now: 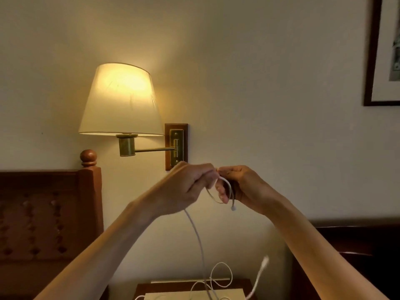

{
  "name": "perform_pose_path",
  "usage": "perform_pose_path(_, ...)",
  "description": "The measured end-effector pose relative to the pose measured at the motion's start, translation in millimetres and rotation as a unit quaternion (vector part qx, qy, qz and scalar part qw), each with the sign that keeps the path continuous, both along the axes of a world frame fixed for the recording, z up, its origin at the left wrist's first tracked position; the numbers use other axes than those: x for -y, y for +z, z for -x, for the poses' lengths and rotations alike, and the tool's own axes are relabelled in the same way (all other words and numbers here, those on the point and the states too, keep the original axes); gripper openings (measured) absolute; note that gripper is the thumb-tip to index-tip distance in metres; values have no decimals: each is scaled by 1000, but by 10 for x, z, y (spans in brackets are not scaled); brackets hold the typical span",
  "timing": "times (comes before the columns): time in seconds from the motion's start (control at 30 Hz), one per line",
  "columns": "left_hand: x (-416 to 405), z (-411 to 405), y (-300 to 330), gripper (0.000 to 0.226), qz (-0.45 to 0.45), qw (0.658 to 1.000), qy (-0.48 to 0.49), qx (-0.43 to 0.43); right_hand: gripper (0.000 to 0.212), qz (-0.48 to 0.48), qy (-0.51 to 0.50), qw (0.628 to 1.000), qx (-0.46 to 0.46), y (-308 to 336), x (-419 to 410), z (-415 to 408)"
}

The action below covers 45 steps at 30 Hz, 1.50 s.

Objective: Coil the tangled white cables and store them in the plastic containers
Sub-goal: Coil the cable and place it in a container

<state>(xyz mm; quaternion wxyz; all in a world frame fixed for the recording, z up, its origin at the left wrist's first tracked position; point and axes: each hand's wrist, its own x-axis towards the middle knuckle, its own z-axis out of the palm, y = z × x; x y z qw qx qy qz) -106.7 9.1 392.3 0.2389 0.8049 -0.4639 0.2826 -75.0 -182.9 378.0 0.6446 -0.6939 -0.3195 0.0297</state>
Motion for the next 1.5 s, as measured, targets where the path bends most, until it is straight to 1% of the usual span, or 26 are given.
perform_pose_path(0.07, -28, -106, -6, 25, 43, 998, -3, 53, 42, -36, 31, 999, -20, -24, -33, 63)
perform_pose_path(0.17, -42, -198, -13, 26, 109, 990, 10, 88, 33, -100, 99, 988, -64, -74, -76, 123)
perform_pose_path(0.23, -59, -233, -7, 31, 150, 983, 26, 99, 30, -134, 147, 975, -95, -122, -110, 132)
perform_pose_path(0.3, -82, -272, -9, 32, 178, 978, 39, 101, 30, -158, 184, 964, -111, -176, -140, 132)
perform_pose_path(0.4, -119, -326, -36, 31, 211, 971, 71, 92, 33, -167, 209, 956, -123, -229, -159, 113)
perform_pose_path(0.47, -144, -364, -75, 31, 227, 966, 93, 77, 33, -166, 206, 956, -128, -252, -165, 109)
perform_pose_path(0.53, -176, -414, -126, 31, 236, 963, 112, 62, 33, -144, 199, 961, -125, -258, -146, 105)
perform_pose_path(0.63, -258, -495, -247, 30, 210, 972, 102, 18, 33, -110, 186, 971, -104, -216, -55, 110)
perform_pose_path(0.7, -303, -538, -394, 31, 167, 983, 53, -50, 33, -147, 204, 960, -125, -154, 15, 99)
perform_pose_path(0.77, -335, -564, -582, 33, 146, 984, 27, -101, 31, -211, 208, 939, -172, -116, 69, 76)
perform_pose_path(0.83, -403, -598, -799, 34, 176, 973, 15, -146, 29, -264, 212, 918, -208, -112, 144, 40)
perform_pose_path(0.87, -451, -620, -930, 35, 201, 965, 16, -167, 29, -283, 232, 905, -217, -110, 184, 33)
perform_pose_path(0.93, -538, -684, -1206, 37, 225, 955, 52, -186, 30, -308, 256, 889, -222, -110, 266, 12)
perform_pose_path(0.97, -564, -717, -1343, 35, 219, 953, 95, -184, 31, -311, 244, 892, -221, -122, 293, 0)
perform_pose_path(1.0, -557, -731, -1443, 30, 196, 952, 146, -182, 32, -309, 219, 900, -217, -128, 290, 2)
perform_pose_path(1.03, -521, -715, -1514, 29, 144, 951, 200, -188, 32, -299, 186, 912, -208, -147, 252, 8)
perform_pose_path(1.07, -433, -665, -1517, 33, 67, 950, 236, -194, 32, -285, 149, 926, -196, -171, 204, 6)
perform_pose_path(1.13, -205, -456, -1383, 39, -109, 941, 252, -196, 32, -243, 77, 952, -171, -233, 80, 4)
perform_pose_path(1.17, -88, -326, -1264, 39, -172, 937, 239, -185, 32, -210, 39, 966, -148, -272, 19, 2)
perform_pose_path(1.2, 7, -201, -1140, 38, -204, 939, 216, -173, 33, -172, 1, 978, -122, -310, -35, 2)
perform_pose_path(1.27, 120, -2, -904, 36, -220, 950, 164, -149, 35, -102, -50, 990, -80, -390, -118, 20)
perform_pose_path(1.33, 158, 83, -747, 29, -210, 962, 130, -113, 35, -55, -64, 994, -62, -477, -158, 28)
perform_pose_path(1.4, 140, 77, -657, 25, -200, 970, 130, -50, 36, -17, -88, 995, -49, -544, -173, 27)
perform_pose_path(1.5, 63, -11, -622, 30, -158, 978, 129, 46, 40, 21, -99, 995, -25, -580, -173, 26)
